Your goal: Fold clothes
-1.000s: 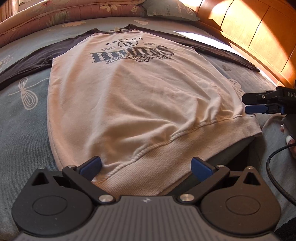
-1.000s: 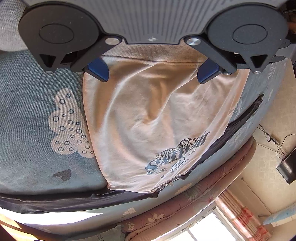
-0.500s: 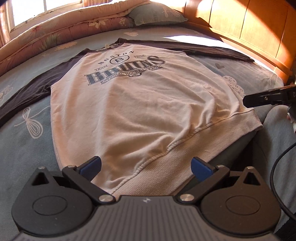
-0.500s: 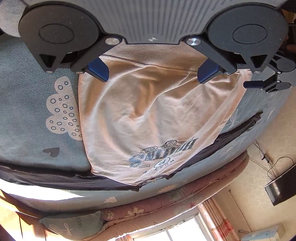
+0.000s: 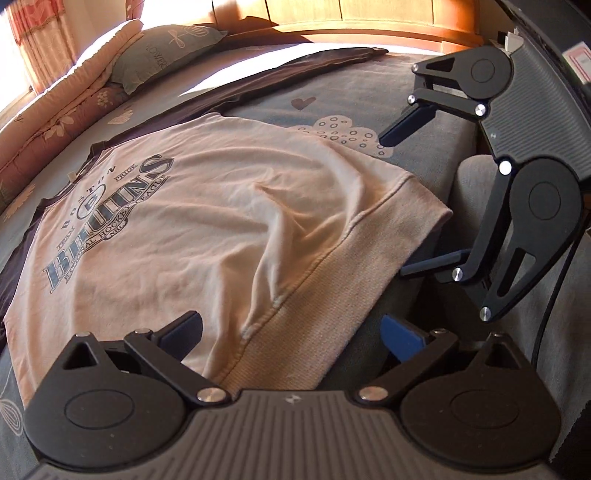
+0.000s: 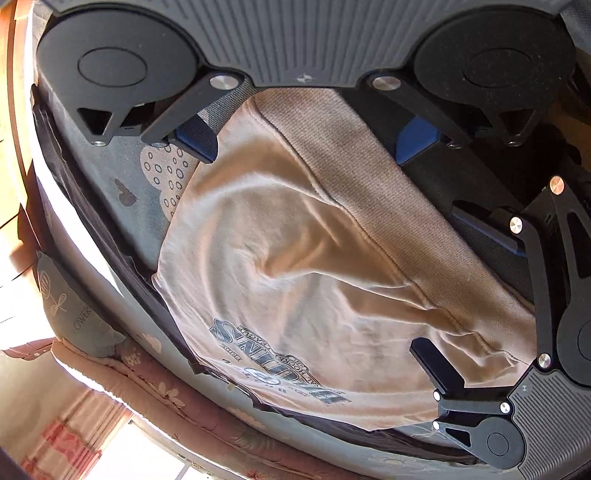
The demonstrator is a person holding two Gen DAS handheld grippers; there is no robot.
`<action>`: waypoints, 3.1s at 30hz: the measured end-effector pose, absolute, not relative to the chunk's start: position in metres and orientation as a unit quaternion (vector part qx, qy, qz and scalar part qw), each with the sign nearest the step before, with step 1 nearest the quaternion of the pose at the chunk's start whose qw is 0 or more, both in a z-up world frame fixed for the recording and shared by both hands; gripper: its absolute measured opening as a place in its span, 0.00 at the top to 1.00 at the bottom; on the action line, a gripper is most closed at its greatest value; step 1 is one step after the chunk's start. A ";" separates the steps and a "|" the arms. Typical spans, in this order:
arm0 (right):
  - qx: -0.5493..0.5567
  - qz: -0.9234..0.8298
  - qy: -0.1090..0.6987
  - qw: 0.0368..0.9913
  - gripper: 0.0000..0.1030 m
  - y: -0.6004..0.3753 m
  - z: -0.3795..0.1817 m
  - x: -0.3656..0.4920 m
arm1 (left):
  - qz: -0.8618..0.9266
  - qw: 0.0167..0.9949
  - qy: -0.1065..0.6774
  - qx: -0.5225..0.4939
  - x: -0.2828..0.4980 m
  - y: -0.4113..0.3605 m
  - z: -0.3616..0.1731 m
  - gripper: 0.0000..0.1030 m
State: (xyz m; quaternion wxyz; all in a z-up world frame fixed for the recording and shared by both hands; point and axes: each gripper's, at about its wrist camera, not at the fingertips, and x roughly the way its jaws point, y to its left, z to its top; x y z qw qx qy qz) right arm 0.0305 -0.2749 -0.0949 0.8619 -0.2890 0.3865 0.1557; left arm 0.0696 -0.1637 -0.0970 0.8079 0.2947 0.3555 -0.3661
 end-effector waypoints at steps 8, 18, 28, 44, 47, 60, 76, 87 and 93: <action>-0.269 0.124 0.344 0.891 0.00 -0.286 -0.081 0.039 | -0.357 0.814 0.345 0.301 0.081 -0.174 -0.095 0.01; -0.218 0.180 0.341 0.897 0.00 -0.292 -0.063 0.033 | -0.328 0.833 0.362 0.260 0.122 -0.159 -0.081 0.01; -0.154 0.327 0.390 0.847 0.00 -0.266 -0.068 0.035 | -0.304 0.848 0.387 0.195 0.152 -0.143 -0.075 0.01; -0.188 0.253 0.388 0.866 0.00 -0.291 -0.071 0.034 | -0.357 0.825 0.346 0.269 0.093 -0.132 -0.086 0.01; -0.230 0.253 0.382 0.858 0.00 -0.283 -0.079 0.045 | -0.351 0.829 0.358 0.247 0.097 -0.127 -0.089 0.01; -0.405 0.254 0.422 0.770 0.00 -0.248 -0.130 0.037 | -0.342 0.830 0.372 0.238 0.095 -0.115 -0.095 0.01; -0.411 0.232 0.353 0.808 0.00 -0.249 -0.086 0.047 | -0.387 0.812 0.328 0.287 0.078 -0.145 -0.090 0.01; -0.383 0.212 0.308 0.845 0.01 -0.265 -0.063 0.044 | -0.343 0.828 0.312 0.315 0.102 -0.160 -0.094 0.01; -0.321 0.310 0.326 0.834 0.36 -0.260 -0.046 0.028 | -0.335 0.839 0.333 0.271 0.129 -0.149 -0.082 0.01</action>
